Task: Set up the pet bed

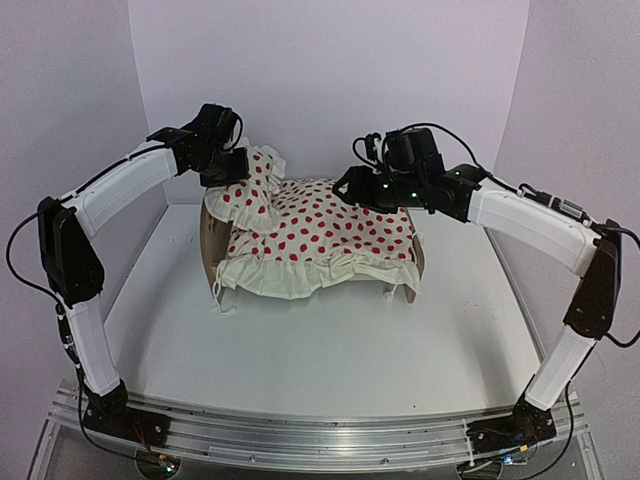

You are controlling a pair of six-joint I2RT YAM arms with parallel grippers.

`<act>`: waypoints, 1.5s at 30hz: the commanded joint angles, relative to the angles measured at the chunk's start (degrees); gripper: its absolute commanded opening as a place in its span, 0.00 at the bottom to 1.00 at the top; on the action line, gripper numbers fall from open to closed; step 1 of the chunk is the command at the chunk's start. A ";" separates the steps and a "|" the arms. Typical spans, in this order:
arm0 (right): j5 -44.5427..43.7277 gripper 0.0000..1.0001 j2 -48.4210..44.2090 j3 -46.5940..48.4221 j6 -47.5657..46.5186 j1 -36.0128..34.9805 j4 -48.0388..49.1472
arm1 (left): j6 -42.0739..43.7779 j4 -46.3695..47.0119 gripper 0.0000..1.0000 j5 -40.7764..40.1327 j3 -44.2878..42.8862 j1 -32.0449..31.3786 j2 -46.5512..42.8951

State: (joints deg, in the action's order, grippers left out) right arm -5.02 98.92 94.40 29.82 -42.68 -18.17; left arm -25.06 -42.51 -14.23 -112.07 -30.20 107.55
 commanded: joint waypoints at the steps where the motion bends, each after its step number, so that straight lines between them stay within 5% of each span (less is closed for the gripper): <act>1: -0.58 0.52 -2.86 -0.42 -0.03 -0.04 0.24 | -2.51 -0.73 0.00 -0.84 1.39 0.31 0.62; 9: -0.20 0.53 -4.13 -1.62 -0.51 -0.08 0.24 | -0.90 1.18 0.04 -6.72 -3.78 0.87 4.30; 14: -0.26 0.53 -4.77 -2.63 -0.48 -0.05 0.24 | -1.48 0.23 0.47 -6.52 -1.22 0.93 3.07; 18: -0.33 0.53 -4.83 -3.06 -0.58 -0.04 0.28 | -0.63 0.20 0.57 -6.59 -0.09 0.93 0.70; 25: -5.21 0.57 -5.31 -4.11 -2.82 0.51 -2.22 | 5.26 3.81 0.50 -5.41 0.31 0.64 -4.64; 30: -6.17 0.58 -6.00 -5.18 -3.02 2.75 -5.46 | 19.42 18.48 0.28 -2.10 12.36 -4.20 -11.92; 34: -5.63 0.59 -6.65 -6.23 -3.07 3.10 -5.47 | 22.23 22.54 0.15 -0.85 18.73 -4.44 -11.60; 45: -6.20 0.59 -9.91 -11.20 -1.46 3.11 -5.48 | 21.87 20.56 0.15 -7.62 21.25 -0.87 -3.18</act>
State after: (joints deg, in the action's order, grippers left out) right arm -9.97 92.57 84.55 27.55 -39.31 -23.91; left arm -3.93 -22.94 -18.68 -92.57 -33.17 103.97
